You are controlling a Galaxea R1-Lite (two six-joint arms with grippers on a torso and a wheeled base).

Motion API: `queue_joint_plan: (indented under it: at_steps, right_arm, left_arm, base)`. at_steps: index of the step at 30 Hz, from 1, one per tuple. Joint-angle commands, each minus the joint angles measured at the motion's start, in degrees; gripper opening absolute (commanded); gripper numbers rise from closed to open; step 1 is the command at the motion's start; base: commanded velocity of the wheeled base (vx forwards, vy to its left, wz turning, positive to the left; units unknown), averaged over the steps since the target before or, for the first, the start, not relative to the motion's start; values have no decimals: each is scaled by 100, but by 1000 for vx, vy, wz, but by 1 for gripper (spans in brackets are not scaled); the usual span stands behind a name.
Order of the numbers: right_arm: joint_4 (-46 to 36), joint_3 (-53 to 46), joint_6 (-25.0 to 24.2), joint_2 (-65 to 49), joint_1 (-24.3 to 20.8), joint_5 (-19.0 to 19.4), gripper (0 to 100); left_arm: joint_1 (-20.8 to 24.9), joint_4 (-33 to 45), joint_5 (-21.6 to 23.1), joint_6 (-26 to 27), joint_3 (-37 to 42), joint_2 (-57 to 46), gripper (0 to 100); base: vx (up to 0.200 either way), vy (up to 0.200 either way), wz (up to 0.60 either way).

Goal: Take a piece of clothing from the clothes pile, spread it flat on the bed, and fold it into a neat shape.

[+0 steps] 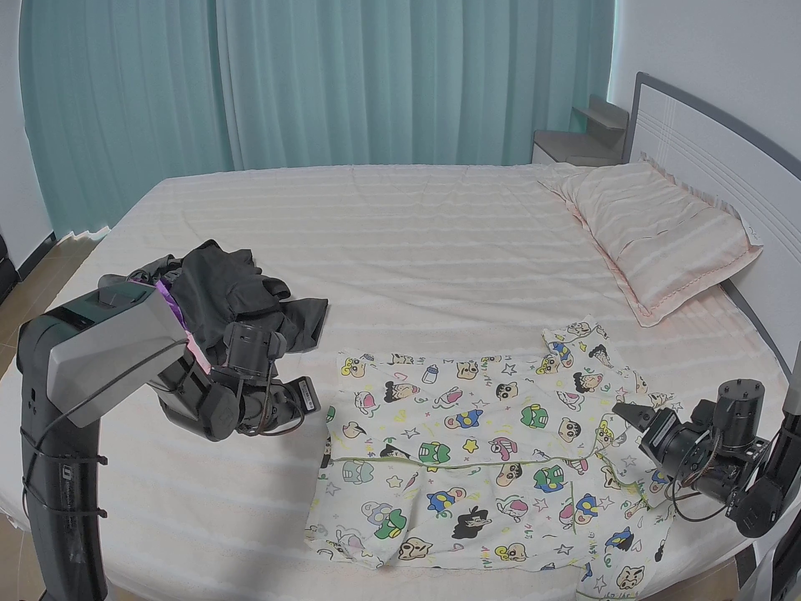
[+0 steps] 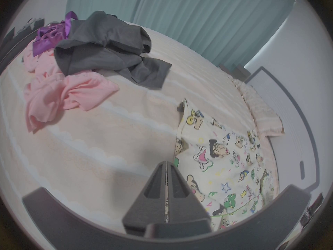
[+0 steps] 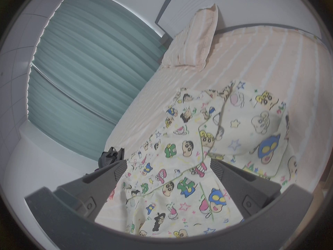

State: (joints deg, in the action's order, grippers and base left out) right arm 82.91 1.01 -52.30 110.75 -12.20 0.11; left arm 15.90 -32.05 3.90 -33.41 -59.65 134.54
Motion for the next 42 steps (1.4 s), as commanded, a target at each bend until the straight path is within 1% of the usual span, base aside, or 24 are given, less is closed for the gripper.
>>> queue_joint_plan:
  at_steps: [1, 3, 4, 6, 7, 8, 9, 10, 11, 12, 13, 14, 15, 17, 21, 24, 28, 31, 32, 33, 34, 37, 40, 42]
  right_arm:
    - [-20, 154, 440, -186, 385, -2, 100]
    - [-135, 373, 756, -177, 544, -2, 100]
    - [-477, 716, 1046, -221, 807, 24, 100]
    - [-662, 874, 1099, -238, 895, 42, 100]
    - [-1796, 1665, 1187, -414, 1229, 68, 100]
    - [-2068, 1832, 1204, -458, 1308, 86, 100]
    - [-2068, 1832, 1204, -458, 1308, 86, 100]
    - [-2965, 2386, 1371, -651, 1572, 411, 100]
    - [-3088, 2465, 1415, -678, 1616, 508, 100]
    - [-3369, 2659, 1574, -686, 1765, 833, 100]
    - [-3518, 2808, 1749, -634, 1888, 1088, 100]
    - [-3527, 2826, 1767, -634, 1906, 1114, 100]
    - [-3624, 2966, 1943, -511, 2073, 1369, 100]
    - [-3624, 2975, 2039, -344, 2187, 1545, 100]
    - [-3562, 2571, 2154, -379, 2187, 1729, 100]
    - [-3554, 2219, 2329, -651, 2178, 1791, 100]
    - [-3554, 1745, 2259, -1152, 1915, 1747, 100]
    - [-3554, 1498, 2180, -1398, 1748, 1641, 100]
    - [-3554, 1279, 1995, -1697, 1581, 1439, 100]
    - [-3554, 1279, 1995, -1697, 1581, 1439, 100]
    - [-3554, 1129, 1635, -1952, 1387, 1228, 100]
    - [-3554, 839, 897, -2207, 913, 806, 100]
    - [-3536, 620, 572, -2137, 693, 543, 100]
    - [-3492, 576, 484, -2075, 684, 525, 100]
  left_arm:
    - [-263, -12, 41, -376, 287, -622, 0]
    - [-333, -29, 93, -499, 428, -806, 0]
    - [-386, -65, 216, -675, 735, -1079, 0]
    - [-403, -73, 269, -728, 858, -1184, 0]
    - [-465, -205, 454, -930, 1421, -1667, 0]
    - [-473, -240, 480, -956, 1553, -1782, 0]
    - [-473, -240, 480, -956, 1553, -1782, 0]
    - [-509, -443, 559, -1071, 2036, -2247, 0]
    - [-509, -478, 577, -1088, 2106, -2335, 0]
    - [-500, -557, 638, -1167, 2326, -2573, 0]
    - [-473, -601, 647, -1220, 2520, -2775, 0]
    - [-473, -610, 647, -1229, 2537, -2801, 0]
    - [-438, -610, 656, -1282, 2766, -3065, 0]
    - [-324, -610, 638, -1361, 2985, -3320, 0]
    - [-43, -610, 665, -1457, 3442, -3698, 0]
    - [458, -601, 647, -1457, 3627, -3627, 0]
    - [1179, -610, 612, -1475, 3653, -3126, 0]
    - [1407, -618, 629, -1589, 3574, -2836, 0]
    - [1654, -653, 629, -1835, 3398, -2529, 0]
    - [1654, -653, 629, -1835, 3398, -2529, 0]
    - [1873, -724, 612, -2073, 3284, -2256, 0]
    - [2216, -944, 524, -2222, 3188, -1826, 0]
    - [2401, -1313, 208, -2240, 3117, -1456, 0]
    - [2524, -1497, 49, -2240, 3073, -1263, 0]
  base:
    - [0, 0, 0]
    - [0, 0, 0]
    - [0, 0, 0]
    - [0, 0, 0]
    - [0, 0, 0]
    - [0, 0, 0]
    - [0, 0, 0]
    - [0, 0, 0]
    - [0, 0, 0]
    - [0, 0, 0]
    - [0, 0, 0]
    - [0, 0, 0]
    - [0, 0, 0]
    - [0, 0, 0]
    - [0, 0, 0]
    - [0, 0, 0]
    - [0, 0, 0]
    - [0, 0, 0]
    - [0, 0, 0]
    - [0, 0, 0]
    - [0, 0, 0]
    - [0, 0, 0]
    - [0, 0, 0]
    - [0, 0, 0]
